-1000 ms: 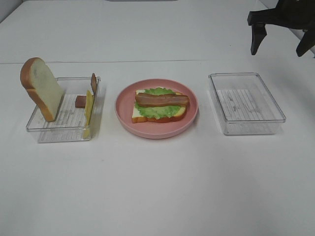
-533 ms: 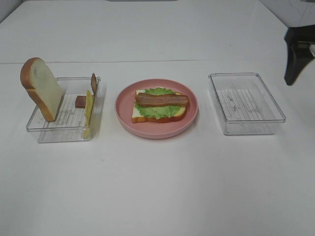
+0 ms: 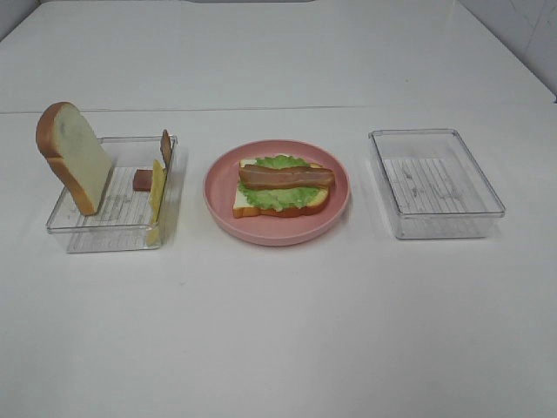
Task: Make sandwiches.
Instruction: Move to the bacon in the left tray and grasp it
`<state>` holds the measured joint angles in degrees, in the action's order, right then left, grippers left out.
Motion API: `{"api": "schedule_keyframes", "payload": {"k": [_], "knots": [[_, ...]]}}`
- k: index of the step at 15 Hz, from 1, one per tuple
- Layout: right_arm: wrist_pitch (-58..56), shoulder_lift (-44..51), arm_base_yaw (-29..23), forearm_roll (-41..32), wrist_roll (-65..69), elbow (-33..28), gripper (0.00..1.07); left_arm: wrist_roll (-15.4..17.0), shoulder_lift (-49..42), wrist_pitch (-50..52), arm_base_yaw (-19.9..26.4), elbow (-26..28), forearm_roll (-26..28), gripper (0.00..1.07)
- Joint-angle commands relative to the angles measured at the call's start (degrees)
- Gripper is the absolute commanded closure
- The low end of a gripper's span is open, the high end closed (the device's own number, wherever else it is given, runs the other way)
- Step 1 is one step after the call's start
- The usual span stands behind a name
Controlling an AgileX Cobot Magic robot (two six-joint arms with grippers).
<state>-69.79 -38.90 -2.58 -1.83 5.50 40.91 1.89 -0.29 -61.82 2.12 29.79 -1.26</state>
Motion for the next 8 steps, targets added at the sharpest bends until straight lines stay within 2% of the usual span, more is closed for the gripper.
{"api": "schedule_keyframes", "payload": {"k": [1, 2, 5, 8], "knots": [[-4.5, 12.6, 0.0, -0.7, 0.3, -4.4, 0.11, -0.1, -0.9, 0.2, -0.2, -0.2, -0.3, 0.04], [-4.3, 15.5, 0.0, -0.7, 0.1, -5.2, 0.11, -0.1, -0.9, 0.2, -0.2, -0.2, -0.3, 0.04], [-2.6, 31.9, 0.0, -1.5, -5.0, -9.7, 0.11, -0.1, -0.9, 0.2, -0.2, -0.2, -0.3, 0.04], [-1.7, 41.3, 0.0, -3.4, -7.6, -12.4, 0.11, -0.1, -0.9, 0.2, -0.2, -0.2, -0.3, 0.04]]}}
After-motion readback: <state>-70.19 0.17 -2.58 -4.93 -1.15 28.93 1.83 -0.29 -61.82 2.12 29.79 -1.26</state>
